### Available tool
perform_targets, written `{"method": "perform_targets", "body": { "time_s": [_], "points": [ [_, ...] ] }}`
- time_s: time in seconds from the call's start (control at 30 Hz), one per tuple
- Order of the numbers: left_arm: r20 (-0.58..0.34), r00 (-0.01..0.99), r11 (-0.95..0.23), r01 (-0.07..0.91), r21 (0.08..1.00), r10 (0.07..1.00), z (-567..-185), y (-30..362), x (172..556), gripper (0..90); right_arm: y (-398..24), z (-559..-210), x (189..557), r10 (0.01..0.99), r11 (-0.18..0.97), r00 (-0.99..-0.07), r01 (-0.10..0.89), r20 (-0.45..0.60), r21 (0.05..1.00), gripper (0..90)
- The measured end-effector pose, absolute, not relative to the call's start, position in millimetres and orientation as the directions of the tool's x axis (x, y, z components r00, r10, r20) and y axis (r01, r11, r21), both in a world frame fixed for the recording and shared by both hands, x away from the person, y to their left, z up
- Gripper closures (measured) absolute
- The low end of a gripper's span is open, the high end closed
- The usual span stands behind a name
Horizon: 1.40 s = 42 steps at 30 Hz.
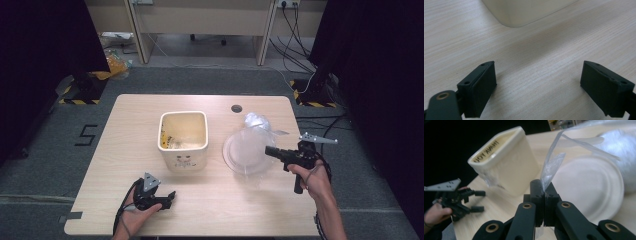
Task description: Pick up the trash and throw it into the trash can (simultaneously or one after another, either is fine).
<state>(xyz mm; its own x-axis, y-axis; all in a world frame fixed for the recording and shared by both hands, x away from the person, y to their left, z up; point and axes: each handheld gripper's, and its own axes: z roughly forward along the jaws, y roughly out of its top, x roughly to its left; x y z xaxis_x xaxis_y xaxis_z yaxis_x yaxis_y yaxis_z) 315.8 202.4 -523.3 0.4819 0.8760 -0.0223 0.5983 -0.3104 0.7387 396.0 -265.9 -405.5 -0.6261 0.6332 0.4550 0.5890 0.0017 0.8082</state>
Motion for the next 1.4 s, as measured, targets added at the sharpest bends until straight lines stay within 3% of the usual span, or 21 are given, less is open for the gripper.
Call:
{"method": "perform_targets", "body": {
  "time_s": [0.3,0.73,1.1,1.4],
  "points": [
    [-0.02,0.483,-0.312,0.597,0.739,0.875,-523,203,316,12.4,-242,-355,416,0.594,-0.01,-0.684,0.519,0.423,0.855,89.1],
    [-0.019,0.484,-0.315,0.598,0.737,0.875,-523,203,316,12.4,-175,-282,449,0.501,-0.007,-0.769,0.456,0.398,0.89,89.1],
    [-0.019,0.484,-0.314,0.598,0.737,0.875,-523,203,316,12.4,-126,-271,464,0.436,0.004,-0.796,0.467,0.419,0.884,89.1],
    [-0.02,0.482,-0.313,0.599,0.738,0.876,-523,203,315,12.5,-92,-290,476,0.433,0.049,-0.791,0.5,0.433,0.865,89.0]
  ]
}}
